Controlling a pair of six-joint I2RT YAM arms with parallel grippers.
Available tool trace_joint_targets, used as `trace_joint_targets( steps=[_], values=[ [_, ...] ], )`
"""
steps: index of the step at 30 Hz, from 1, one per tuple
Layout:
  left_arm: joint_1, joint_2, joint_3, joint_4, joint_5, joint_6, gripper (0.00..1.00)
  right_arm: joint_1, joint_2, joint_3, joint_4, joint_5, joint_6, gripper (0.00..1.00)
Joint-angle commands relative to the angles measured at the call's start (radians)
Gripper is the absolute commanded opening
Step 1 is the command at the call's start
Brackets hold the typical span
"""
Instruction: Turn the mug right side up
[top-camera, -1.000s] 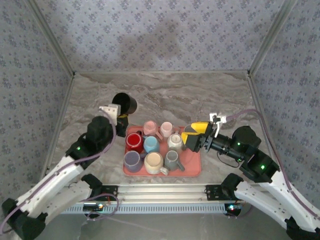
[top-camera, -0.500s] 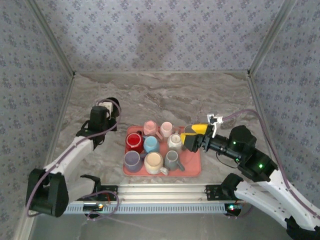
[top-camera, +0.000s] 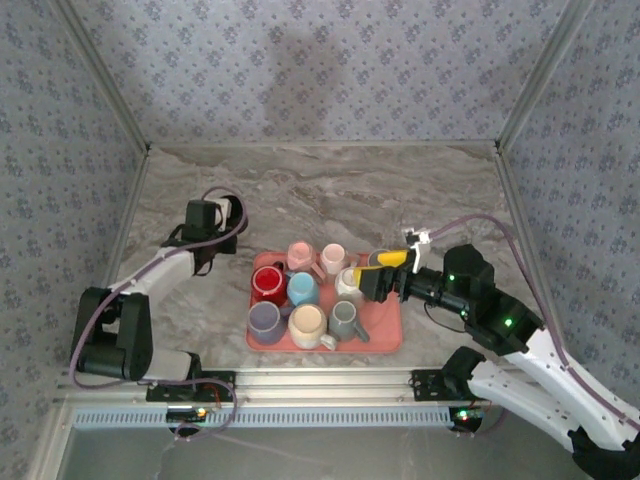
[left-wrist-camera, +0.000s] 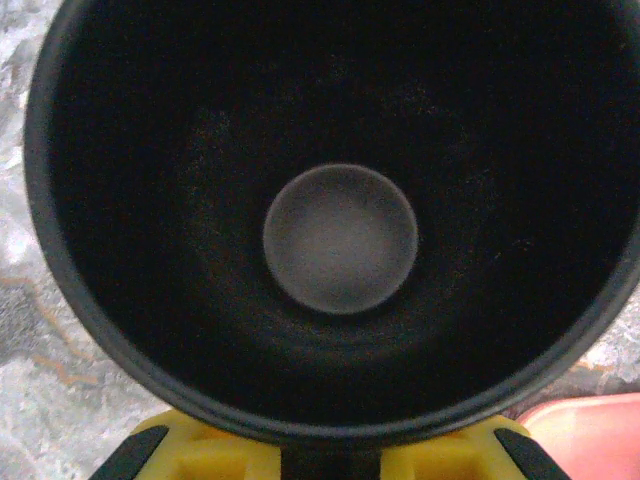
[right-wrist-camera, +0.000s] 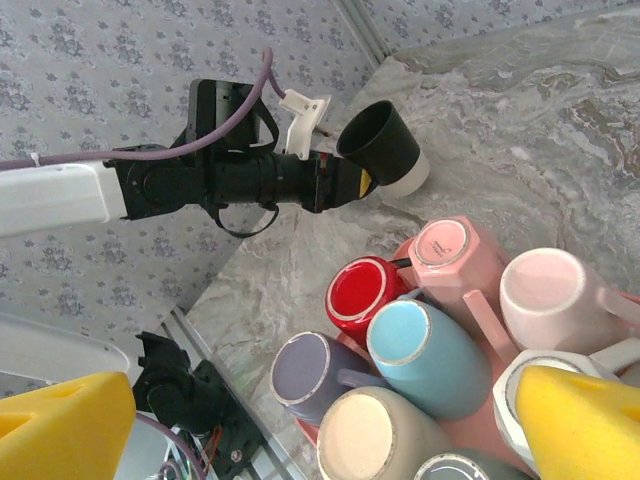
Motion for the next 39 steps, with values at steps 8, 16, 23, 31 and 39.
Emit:
trace_joint_targets(
  steps=[8,16,23,31,39],
  values=[
    [-0.013,0.066,0.088,0.071,-0.02,0.01,0.0,0.002,0.016,-0.009,-0.044,0.025,-0.004,1.0],
    [-0.035,0.112,0.118,0.074,-0.058,0.017,0.05,-0.002,0.037,-0.01,-0.079,0.025,-0.005,1.0],
    [-0.045,0.172,0.183,0.019,-0.071,0.006,0.07,-0.005,0.044,-0.025,-0.069,0.02,0.004,1.0],
    [-0.054,0.23,0.253,-0.045,-0.073,0.007,0.18,-0.012,0.051,-0.023,-0.072,0.014,0.004,1.0],
    [-0.058,0.212,0.231,-0.033,-0.08,-0.015,0.36,-0.017,0.049,-0.012,-0.084,0.012,0.0,1.0]
  ],
)
